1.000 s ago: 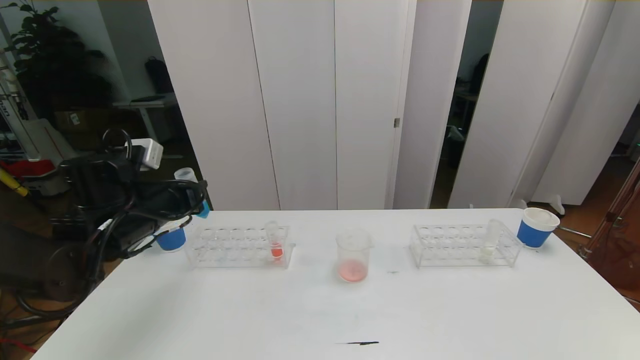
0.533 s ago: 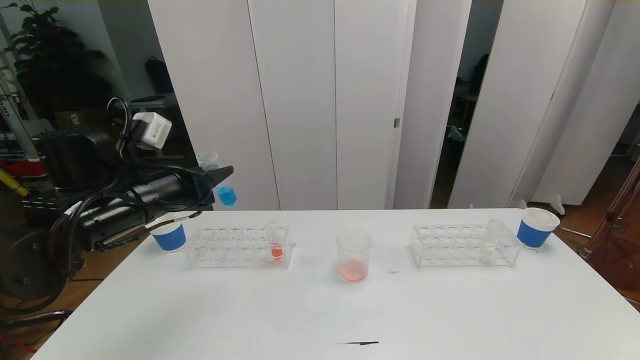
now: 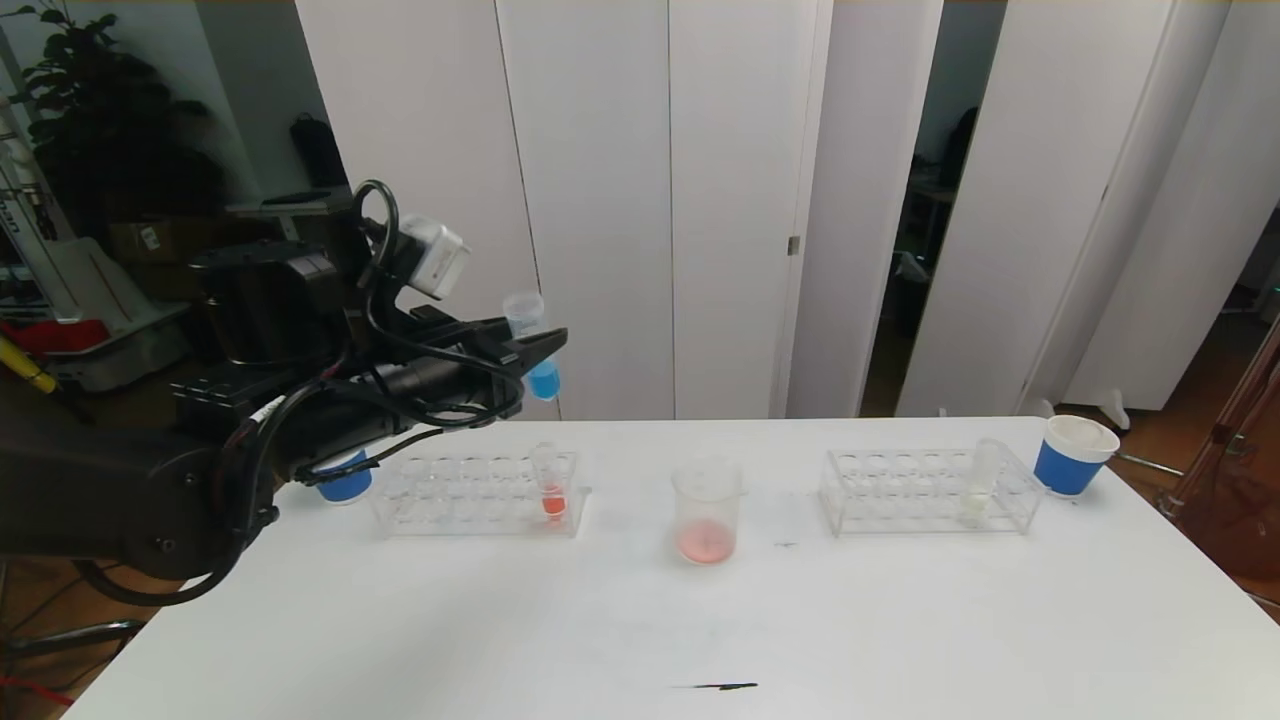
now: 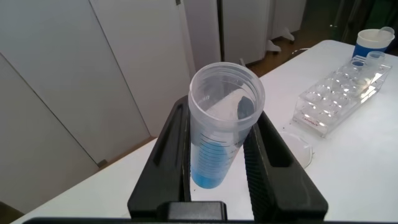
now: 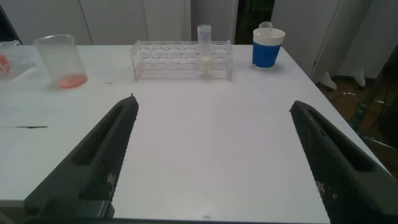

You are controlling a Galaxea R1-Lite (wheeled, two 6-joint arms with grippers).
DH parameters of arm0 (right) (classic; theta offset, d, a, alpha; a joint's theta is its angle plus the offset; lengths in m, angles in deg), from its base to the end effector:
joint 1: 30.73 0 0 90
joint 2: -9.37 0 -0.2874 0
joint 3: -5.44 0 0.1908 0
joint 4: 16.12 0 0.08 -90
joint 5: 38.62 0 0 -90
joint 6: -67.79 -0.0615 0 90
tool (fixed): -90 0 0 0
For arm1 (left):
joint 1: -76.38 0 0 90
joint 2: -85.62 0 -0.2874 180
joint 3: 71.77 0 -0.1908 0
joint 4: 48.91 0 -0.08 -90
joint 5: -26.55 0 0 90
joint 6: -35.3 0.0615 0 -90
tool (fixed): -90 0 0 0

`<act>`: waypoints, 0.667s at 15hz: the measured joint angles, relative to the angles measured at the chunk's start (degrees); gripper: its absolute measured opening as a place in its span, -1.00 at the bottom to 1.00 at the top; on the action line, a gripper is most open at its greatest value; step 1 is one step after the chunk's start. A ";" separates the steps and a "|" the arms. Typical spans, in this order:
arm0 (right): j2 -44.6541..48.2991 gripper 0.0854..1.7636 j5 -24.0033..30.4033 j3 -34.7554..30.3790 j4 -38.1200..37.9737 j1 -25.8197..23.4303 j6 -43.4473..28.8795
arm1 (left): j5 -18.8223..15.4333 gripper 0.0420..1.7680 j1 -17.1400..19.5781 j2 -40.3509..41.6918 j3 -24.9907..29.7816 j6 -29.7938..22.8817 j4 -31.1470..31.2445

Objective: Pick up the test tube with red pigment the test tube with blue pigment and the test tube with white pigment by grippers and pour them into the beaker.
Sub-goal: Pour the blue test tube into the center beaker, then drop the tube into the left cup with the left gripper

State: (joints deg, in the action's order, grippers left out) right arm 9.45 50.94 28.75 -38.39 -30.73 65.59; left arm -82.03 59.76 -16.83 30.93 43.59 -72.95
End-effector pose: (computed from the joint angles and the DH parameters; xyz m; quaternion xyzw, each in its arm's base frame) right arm 0.0292 -0.0005 0.0781 0.0192 -0.0098 -0.0037 0.9998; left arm 0.3518 -0.1254 0.1969 0.0687 -0.0122 -0.3023 0.9507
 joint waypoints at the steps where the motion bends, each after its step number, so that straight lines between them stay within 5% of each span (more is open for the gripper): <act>1: 0.00 0.98 -0.02 0.00 -0.02 0.00 0.00 | -1.05 -0.38 -0.99 -1.55 -1.41 0.89 -1.96; 6: 0.00 0.98 0.00 0.00 -0.02 0.02 -0.04 | -2.47 -0.38 -4.61 -9.62 -6.29 16.04 -6.67; 10: 0.00 0.98 0.00 0.00 0.00 0.02 0.00 | -7.57 -0.38 -5.66 -13.86 -9.64 30.40 -5.66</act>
State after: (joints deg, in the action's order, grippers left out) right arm 9.45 50.94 28.75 -38.39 -30.71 65.59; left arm -89.60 54.11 -30.69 21.29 73.99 -78.61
